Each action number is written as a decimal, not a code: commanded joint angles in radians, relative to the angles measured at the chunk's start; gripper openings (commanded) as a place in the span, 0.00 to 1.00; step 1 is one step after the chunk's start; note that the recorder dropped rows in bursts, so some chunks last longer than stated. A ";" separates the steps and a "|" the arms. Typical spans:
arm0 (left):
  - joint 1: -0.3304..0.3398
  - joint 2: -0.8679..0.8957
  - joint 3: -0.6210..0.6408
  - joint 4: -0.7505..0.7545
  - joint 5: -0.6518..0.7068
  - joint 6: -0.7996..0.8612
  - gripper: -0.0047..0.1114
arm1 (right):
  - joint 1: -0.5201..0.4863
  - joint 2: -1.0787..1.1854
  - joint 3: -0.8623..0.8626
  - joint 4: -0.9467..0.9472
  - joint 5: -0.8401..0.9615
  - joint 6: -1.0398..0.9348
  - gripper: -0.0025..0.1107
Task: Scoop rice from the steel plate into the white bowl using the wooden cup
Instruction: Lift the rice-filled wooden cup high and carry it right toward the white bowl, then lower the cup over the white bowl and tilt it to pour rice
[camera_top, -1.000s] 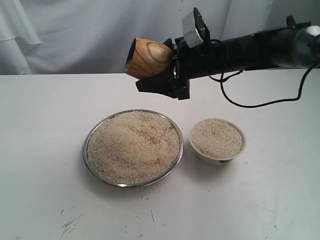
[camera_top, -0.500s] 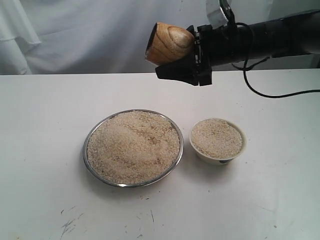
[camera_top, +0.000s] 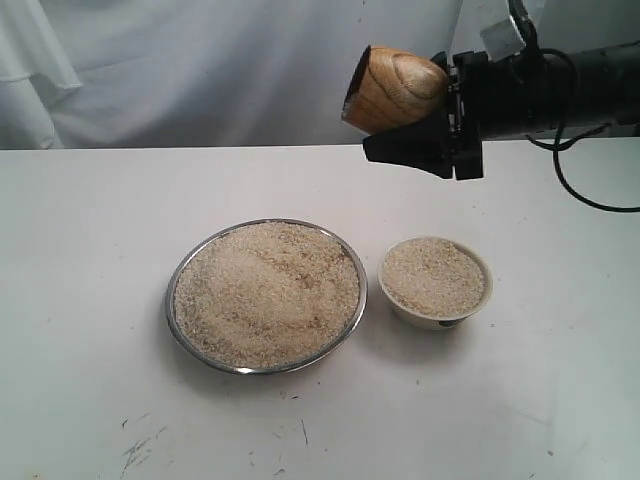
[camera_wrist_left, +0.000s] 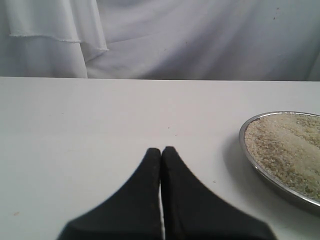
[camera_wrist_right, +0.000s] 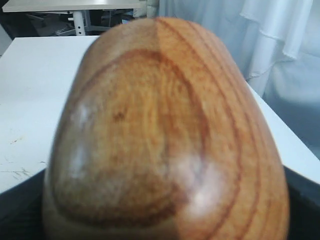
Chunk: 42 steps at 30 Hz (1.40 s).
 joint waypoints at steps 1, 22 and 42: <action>-0.002 -0.005 0.005 -0.001 -0.006 -0.003 0.04 | -0.033 -0.022 0.028 0.005 0.013 -0.006 0.02; -0.002 -0.005 0.005 -0.001 -0.006 -0.003 0.04 | -0.176 -0.040 0.104 -0.109 0.013 -0.027 0.02; -0.002 -0.005 0.005 -0.001 -0.006 -0.003 0.04 | -0.176 -0.040 0.249 -0.258 -0.098 -0.028 0.02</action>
